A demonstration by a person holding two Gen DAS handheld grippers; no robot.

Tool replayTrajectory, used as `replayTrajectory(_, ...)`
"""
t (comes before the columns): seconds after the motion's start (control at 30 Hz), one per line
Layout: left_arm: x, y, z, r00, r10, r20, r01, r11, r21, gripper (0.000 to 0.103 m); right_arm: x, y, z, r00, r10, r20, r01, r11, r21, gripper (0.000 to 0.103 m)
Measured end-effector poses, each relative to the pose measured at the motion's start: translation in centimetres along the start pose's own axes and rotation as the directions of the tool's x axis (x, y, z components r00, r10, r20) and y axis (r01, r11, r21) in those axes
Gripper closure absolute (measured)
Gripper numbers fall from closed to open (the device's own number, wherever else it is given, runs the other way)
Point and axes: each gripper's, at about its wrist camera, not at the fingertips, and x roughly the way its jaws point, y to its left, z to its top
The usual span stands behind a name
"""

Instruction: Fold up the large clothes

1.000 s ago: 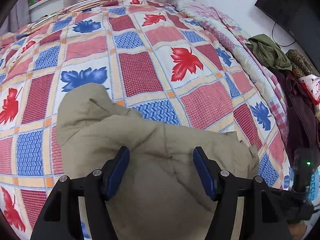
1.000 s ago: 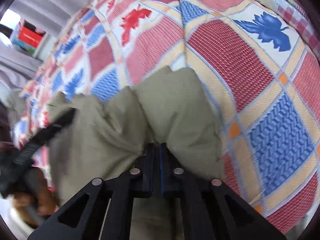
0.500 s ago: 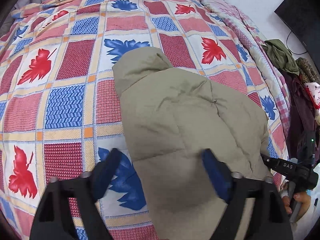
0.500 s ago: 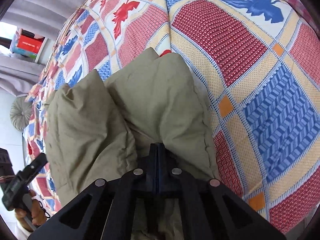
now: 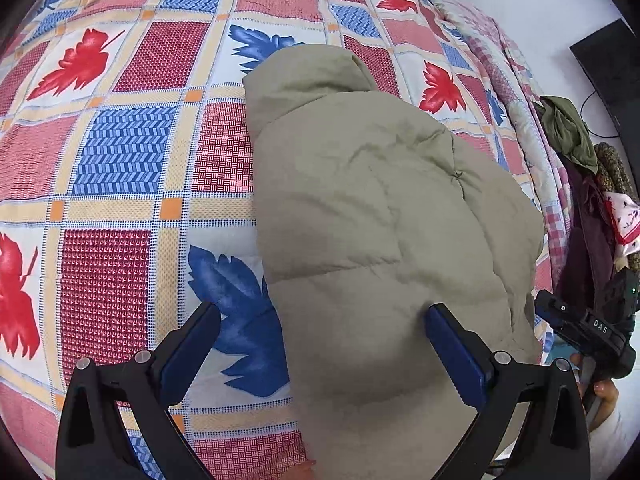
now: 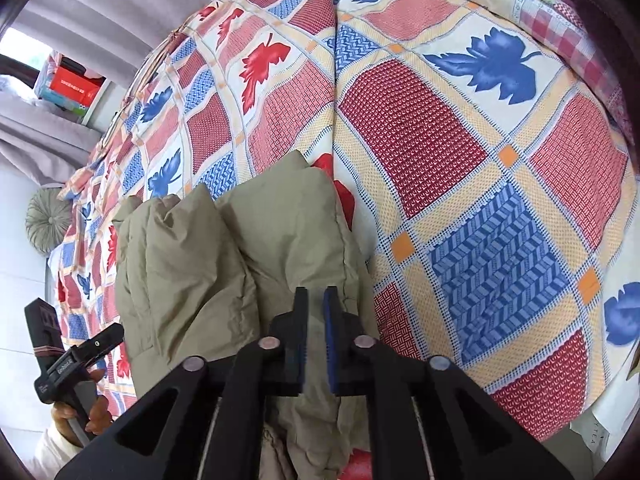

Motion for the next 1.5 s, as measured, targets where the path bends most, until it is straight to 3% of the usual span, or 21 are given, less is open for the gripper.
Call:
replayTrajectory(0.03, 0.1, 0.1, 0.0, 1.000, -0.010, -0.004, 0.010, 1.000, -0.007, 0.000, 0.2, 0.0, 0.1, 1.000, -0.003, -0.002, 0.003, 1.000, -0.003, 0.044)
replayTrajectory(0.1, 0.4, 0.3, 0.0, 0.999, -0.037, -0.019, 0.037, 0.999, -0.017, 0.000, 0.4, 0.0, 0.2, 1.000, 0.017, 0.003, -0.017, 1.000, -0.009, 0.023)
replayTrajectory(0.27, 1.6, 1.3, -0.1, 0.985, -0.159, -0.073, 0.154, 0.985, -0.072, 0.000, 2.2, -0.5, 0.6, 0.996, 0.076, -0.052, -0.076, 0.997, -0.005, 0.022)
replayTrajectory(0.33, 2.2, 2.0, -0.1, 0.973, -0.215, -0.088, 0.205, 0.972, -0.113, 0.000, 2.9, -0.8, 0.7, 0.991, 0.116, -0.066, -0.116, 0.993, -0.006, 0.014)
replayTrajectory(0.4, 3.0, 2.7, -0.3, 0.958, -0.268, -0.098, 0.253, 0.957, -0.142, 0.000, 3.6, -1.1, 0.7, 0.986, 0.149, -0.074, -0.150, 0.989, -0.007, 0.013)
replayTrajectory(0.47, 3.7, 3.0, -0.4, 0.949, -0.299, -0.103, 0.282, 0.947, -0.154, 0.000, 4.4, -1.4, 0.7, 0.980, 0.181, -0.088, -0.182, 0.983, -0.010, 0.000)
replayTrajectory(0.67, 5.7, 3.3, -0.3, 0.911, -0.393, -0.123, 0.364, 0.908, -0.208, 0.000, 8.0, -2.4, 1.1, 0.941, 0.278, -0.192, -0.272, 0.961, 0.057, 0.000)
replayTrajectory(0.73, 6.0, 2.8, -0.2, 0.905, -0.407, -0.127, 0.377, 0.903, -0.207, 0.000, 8.5, -2.3, 1.2, 0.912, 0.363, -0.193, -0.350, 0.931, 0.097, 0.000)
replayTrajectory(0.83, 6.3, 2.0, 0.0, 0.904, -0.405, -0.138, 0.378, 0.907, -0.183, 0.000, 8.3, -1.5, 1.6, 0.849, 0.501, -0.169, -0.485, 0.865, 0.130, 0.000)
replayTrajectory(0.87, 6.4, 1.7, 0.1, 0.904, -0.401, -0.146, 0.376, 0.911, -0.169, 0.000, 8.2, -1.1, 1.8, 0.840, 0.514, -0.174, -0.500, 0.858, 0.119, 0.000)
replayTrajectory(0.93, 6.8, 1.0, 0.3, 0.910, -0.382, -0.162, 0.361, 0.921, -0.143, 0.000, 8.3, 0.2, 2.1, 0.841, 0.499, -0.209, -0.496, 0.866, 0.068, 0.000)
replayTrajectory(1.07, 8.1, 0.8, 0.7, 0.908, -0.373, -0.189, 0.351, 0.925, -0.144, 0.000, 10.2, 3.0, 2.5, 0.865, 0.386, -0.320, -0.427, 0.902, -0.066, 0.000)
replayTrajectory(1.17, 9.3, 1.5, 0.8, 0.885, -0.422, -0.199, 0.388, 0.902, -0.187, 0.000, 12.4, 4.3, 2.6, 0.879, 0.297, -0.374, -0.364, 0.923, -0.121, 0.000)
replayTrajectory(1.3, 10.7, 1.9, 0.4, 0.840, -0.500, -0.210, 0.441, 0.856, -0.270, 0.000, 13.7, 3.9, 2.8, 0.872, 0.305, -0.384, -0.353, 0.933, -0.061, 0.000)
replayTrajectory(1.43, 10.0, 0.6, 0.4, 0.859, -0.475, -0.189, 0.432, 0.873, -0.228, 0.004, 13.5, 3.9, 2.4, 0.881, 0.299, -0.366, -0.336, 0.941, -0.041, 0.002)
replayTrajectory(1.47, 9.4, 0.2, 0.5, 0.867, -0.465, -0.177, 0.429, 0.879, -0.208, 0.006, 13.3, 4.0, 2.5, 0.880, 0.301, -0.366, -0.336, 0.941, -0.035, 0.005)
replayTrajectory(1.5, 9.0, 0.0, 0.5, 0.871, -0.461, -0.167, 0.429, 0.882, -0.196, 0.011, 12.9, 3.9, 2.4, 0.878, 0.311, -0.363, -0.344, 0.939, -0.029, 0.016)
